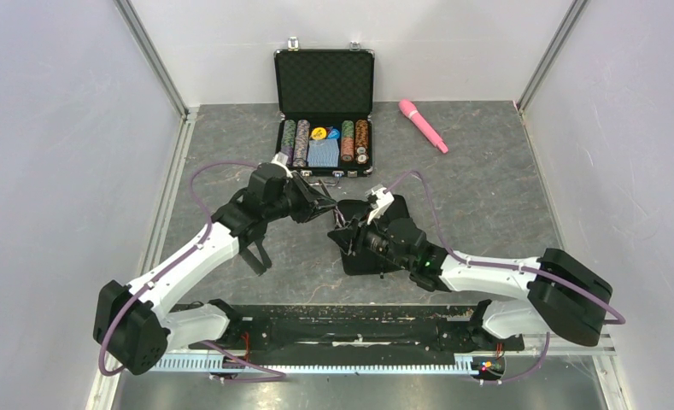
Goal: Sort the hair-cutting tools
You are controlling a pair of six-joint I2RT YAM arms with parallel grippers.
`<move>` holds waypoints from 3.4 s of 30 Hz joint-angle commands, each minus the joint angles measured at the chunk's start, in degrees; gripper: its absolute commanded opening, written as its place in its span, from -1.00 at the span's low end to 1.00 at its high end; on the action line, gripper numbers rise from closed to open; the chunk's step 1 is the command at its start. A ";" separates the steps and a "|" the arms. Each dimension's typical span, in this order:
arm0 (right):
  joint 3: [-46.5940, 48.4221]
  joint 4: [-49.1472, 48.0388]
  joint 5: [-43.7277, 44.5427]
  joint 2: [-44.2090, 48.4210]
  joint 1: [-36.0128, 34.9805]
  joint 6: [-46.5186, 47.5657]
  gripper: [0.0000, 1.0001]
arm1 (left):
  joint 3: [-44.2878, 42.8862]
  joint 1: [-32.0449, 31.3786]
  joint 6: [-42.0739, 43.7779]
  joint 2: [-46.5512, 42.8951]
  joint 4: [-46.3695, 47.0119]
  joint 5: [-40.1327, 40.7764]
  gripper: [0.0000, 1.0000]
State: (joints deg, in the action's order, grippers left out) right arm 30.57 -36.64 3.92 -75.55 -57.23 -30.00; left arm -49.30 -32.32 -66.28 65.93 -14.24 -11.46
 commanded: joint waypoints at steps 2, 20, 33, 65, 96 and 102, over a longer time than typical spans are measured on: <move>-2.40 -4.95 4.34 3.33 -0.18 -0.44 -0.34 | -0.54 -1.53 -2.65 -1.69 3.69 2.35 -0.96; -8.57 -2.37 10.75 12.46 -0.10 -0.85 -1.00 | -6.17 -2.42 8.91 -0.94 -4.80 10.26 0.37; -20.04 12.12 5.27 32.41 7.88 -10.13 -1.00 | -7.13 -2.42 20.99 6.77 -9.02 11.81 0.70; -26.67 17.46 -10.84 36.17 17.41 -17.46 -1.00 | 0.95 -1.78 11.81 25.18 8.04 8.24 -0.61; -28.35 7.91 -25.39 24.62 20.80 -26.42 -1.00 | 22.12 -0.30 -5.39 4.29 12.44 16.49 -0.96; -32.31 5.00 -26.60 24.99 22.99 -29.11 -1.00 | 21.89 -0.29 -4.92 3.77 12.14 16.47 -0.96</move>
State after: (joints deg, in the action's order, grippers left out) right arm 0.62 -25.96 -20.43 -51.09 -35.48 -56.29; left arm -27.22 -32.80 -70.37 69.80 -3.86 4.03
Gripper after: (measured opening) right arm 0.061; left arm 0.051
